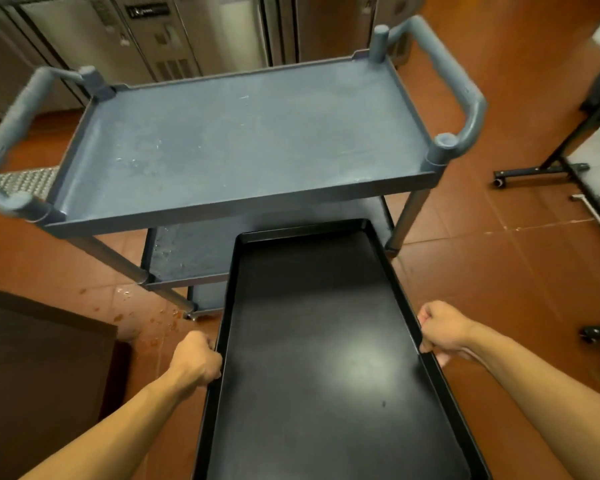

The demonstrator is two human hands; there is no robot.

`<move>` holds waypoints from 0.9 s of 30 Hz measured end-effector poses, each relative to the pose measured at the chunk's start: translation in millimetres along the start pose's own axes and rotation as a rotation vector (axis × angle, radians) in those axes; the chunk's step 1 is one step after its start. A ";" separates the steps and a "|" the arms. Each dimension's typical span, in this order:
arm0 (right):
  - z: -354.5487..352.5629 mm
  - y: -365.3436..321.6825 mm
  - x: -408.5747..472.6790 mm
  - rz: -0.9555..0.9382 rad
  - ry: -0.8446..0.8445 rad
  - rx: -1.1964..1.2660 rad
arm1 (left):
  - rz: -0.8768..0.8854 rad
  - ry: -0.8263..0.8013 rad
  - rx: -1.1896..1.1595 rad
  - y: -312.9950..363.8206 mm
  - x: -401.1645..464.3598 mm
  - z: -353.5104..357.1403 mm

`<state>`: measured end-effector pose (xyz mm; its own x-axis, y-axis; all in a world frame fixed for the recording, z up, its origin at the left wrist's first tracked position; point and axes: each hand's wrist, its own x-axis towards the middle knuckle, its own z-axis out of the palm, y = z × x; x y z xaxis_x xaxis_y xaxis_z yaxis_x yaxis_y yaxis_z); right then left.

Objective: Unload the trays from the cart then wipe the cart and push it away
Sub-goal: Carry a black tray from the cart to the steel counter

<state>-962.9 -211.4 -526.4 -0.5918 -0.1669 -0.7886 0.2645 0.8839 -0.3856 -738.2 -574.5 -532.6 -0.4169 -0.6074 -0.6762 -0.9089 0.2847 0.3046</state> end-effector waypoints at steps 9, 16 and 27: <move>-6.1 70.1 -171.0 0.015 0.019 0.010 | 0.205 -0.065 0.125 -6.0 -132.3 -31.3; -42.4 138.0 -279.5 0.057 0.084 0.078 | 0.255 -0.155 0.230 28.4 -232.7 -22.5; -194.1 239.8 -363.1 0.055 0.109 0.210 | 0.319 -0.213 0.237 190.2 -363.8 33.2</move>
<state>-832.4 146.0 -239.6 -0.6481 -0.0627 -0.7590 0.4443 0.7783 -0.4437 -759.1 -274.7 -250.9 -0.6425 -0.3028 -0.7040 -0.6983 0.6097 0.3750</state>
